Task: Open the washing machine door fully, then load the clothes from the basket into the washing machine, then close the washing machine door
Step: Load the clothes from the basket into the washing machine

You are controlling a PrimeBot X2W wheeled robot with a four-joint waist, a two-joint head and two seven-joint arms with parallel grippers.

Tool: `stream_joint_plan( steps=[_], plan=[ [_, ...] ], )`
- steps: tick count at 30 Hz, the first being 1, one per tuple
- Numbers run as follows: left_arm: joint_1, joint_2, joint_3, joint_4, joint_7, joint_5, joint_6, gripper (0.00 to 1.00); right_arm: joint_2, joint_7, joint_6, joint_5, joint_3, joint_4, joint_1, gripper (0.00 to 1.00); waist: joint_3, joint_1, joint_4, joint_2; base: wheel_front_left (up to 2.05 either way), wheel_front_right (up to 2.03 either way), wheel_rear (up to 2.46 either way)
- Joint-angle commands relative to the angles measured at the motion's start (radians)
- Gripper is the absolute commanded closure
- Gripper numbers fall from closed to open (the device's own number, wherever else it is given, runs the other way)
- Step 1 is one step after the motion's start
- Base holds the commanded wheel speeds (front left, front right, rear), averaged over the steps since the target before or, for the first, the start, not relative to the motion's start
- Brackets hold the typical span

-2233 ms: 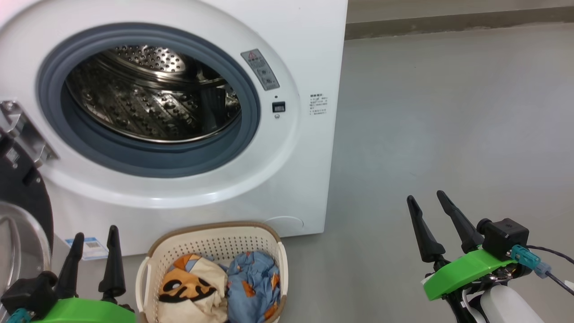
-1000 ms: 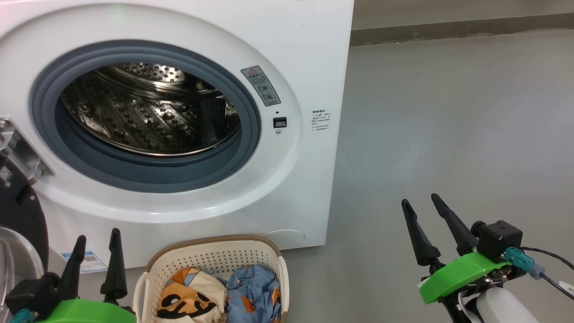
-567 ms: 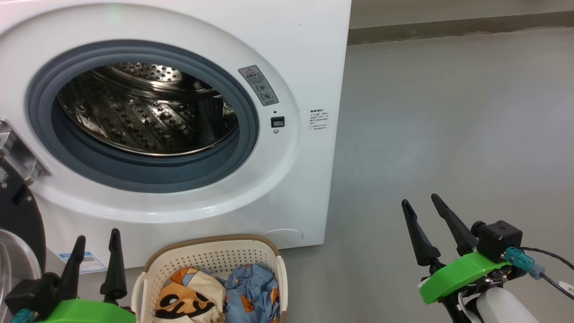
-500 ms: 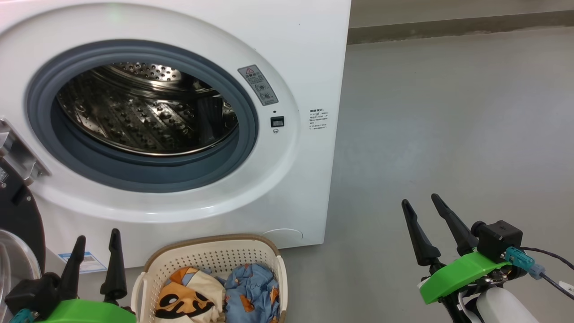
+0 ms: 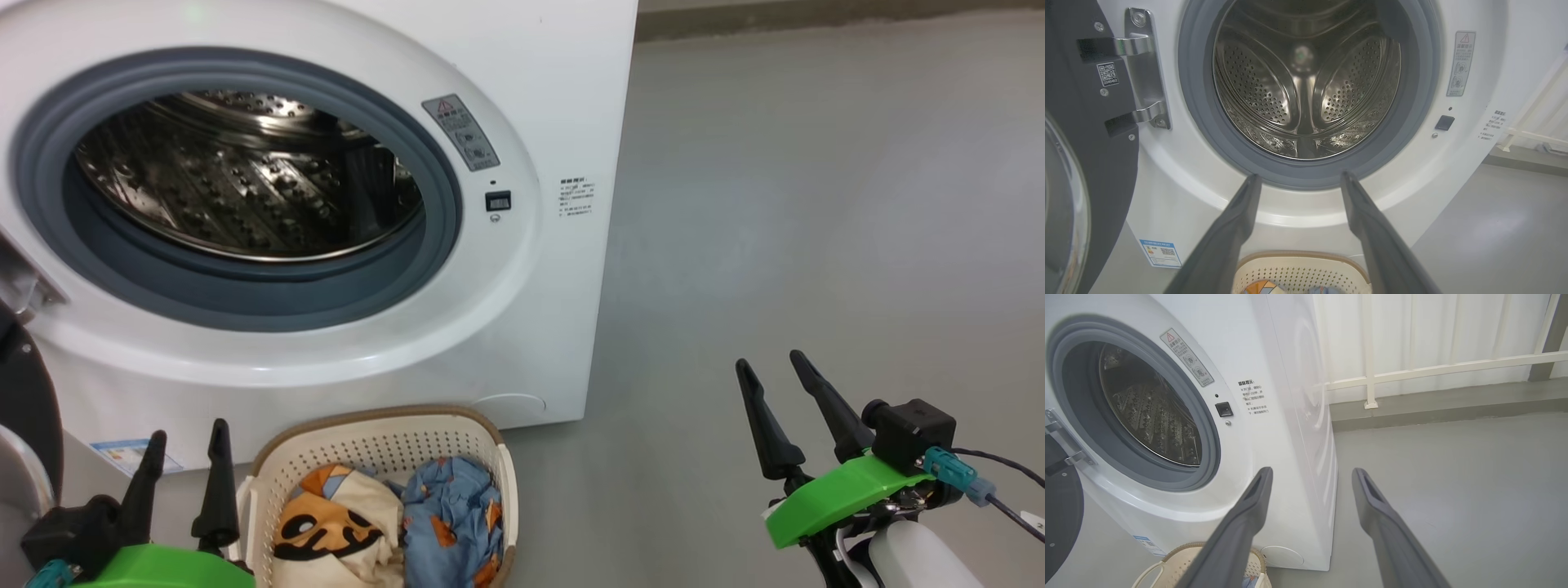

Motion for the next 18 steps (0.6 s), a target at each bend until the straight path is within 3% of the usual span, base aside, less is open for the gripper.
stream_joint_plan(
  steps=[1,9,18],
  plan=[
    [-0.046,0.035,0.033,-0.011,-0.006,-0.011,-0.006,0.0,0.001,-0.012,0.006,-0.011,0.014,-0.019,-0.038,0.0,0.02,0.0,-0.005,0.0,0.0,0.0,0.0],
    [-0.089,0.03,0.002,0.036,0.013,-0.013,-0.036,0.0,0.027,-0.012,0.006,-0.031,-0.001,-0.024,-0.059,0.0,0.108,0.0,-0.022,0.0,0.0,0.0,0.0],
    [-0.181,0.03,-0.043,0.147,0.059,-0.035,-0.11,0.0,0.068,-0.012,0.006,-0.07,-0.027,-0.043,-0.1,0.0,0.263,0.0,-0.048,0.0,0.0,0.0,0.0]
  ],
)
